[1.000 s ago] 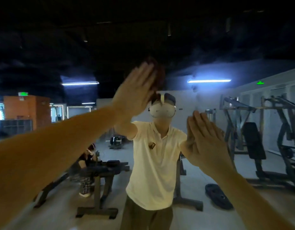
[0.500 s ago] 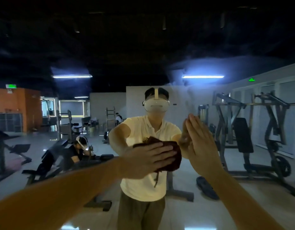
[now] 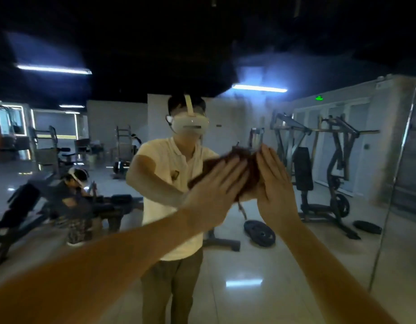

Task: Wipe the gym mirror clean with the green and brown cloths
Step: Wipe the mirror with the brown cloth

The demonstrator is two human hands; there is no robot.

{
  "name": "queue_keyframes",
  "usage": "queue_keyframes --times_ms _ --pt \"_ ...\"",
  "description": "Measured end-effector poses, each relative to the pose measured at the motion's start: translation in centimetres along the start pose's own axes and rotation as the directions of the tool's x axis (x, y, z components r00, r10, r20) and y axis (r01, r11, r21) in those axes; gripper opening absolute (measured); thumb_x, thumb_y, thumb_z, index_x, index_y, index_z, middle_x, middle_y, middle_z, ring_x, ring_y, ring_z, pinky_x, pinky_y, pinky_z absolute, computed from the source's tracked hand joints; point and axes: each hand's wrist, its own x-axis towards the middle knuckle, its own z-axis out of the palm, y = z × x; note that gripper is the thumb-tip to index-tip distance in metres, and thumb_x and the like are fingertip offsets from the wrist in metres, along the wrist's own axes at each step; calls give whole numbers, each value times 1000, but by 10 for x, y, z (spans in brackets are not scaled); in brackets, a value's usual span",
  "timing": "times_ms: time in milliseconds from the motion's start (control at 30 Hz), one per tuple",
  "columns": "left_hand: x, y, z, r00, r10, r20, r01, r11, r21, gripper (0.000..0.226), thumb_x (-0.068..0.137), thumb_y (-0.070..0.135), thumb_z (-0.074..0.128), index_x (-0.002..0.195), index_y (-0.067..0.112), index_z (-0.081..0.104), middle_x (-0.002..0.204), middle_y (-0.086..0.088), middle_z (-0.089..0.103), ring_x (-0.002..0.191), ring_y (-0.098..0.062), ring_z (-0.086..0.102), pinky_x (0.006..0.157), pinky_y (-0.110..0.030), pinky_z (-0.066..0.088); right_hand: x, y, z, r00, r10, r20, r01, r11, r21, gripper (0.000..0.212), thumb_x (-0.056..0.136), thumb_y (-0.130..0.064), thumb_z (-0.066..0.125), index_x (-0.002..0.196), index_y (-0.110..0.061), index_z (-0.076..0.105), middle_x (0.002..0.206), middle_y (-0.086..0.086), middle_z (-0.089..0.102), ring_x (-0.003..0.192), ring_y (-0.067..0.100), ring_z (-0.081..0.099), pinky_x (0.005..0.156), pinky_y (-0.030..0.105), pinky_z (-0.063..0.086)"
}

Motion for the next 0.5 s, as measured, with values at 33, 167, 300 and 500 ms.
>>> queue_keyframes --times_ms 33,167,300,500 --pt "-26 18 7 995 81 62 -80 997 -18 78 102 28 46 160 6 -1 169 -22 -6 157 -39 -12 123 -54 -21 -8 -1 4 1000 13 19 -12 999 -52 57 109 -34 25 162 -13 22 171 8 17 159 23 9 127 56 19" --pt "-68 2 10 976 187 112 -183 982 -38 73 99 18 37 163 12 3 172 -16 3 159 -34 -1 121 -51 -23 -45 -13 15 997 33 70 -23 990 -139 76 93 -6 43 164 -11 15 173 6 7 160 24 1 127 56 18" --pt "-44 -74 -19 990 137 -19 -134 986 98 69 96 9 34 163 8 17 169 -19 17 156 -38 14 126 -52 4 -60 -17 16 990 82 113 -67 990 -125 85 93 4 52 165 -19 13 174 -2 5 160 21 2 123 58 27" --pt "14 -121 -42 888 -413 -201 393 910 -133 64 109 34 29 162 3 14 170 -24 12 158 -41 8 129 -51 3 -61 -32 7 983 137 118 -117 980 -164 69 99 -3 49 163 -11 24 170 0 14 158 18 10 126 37 15"
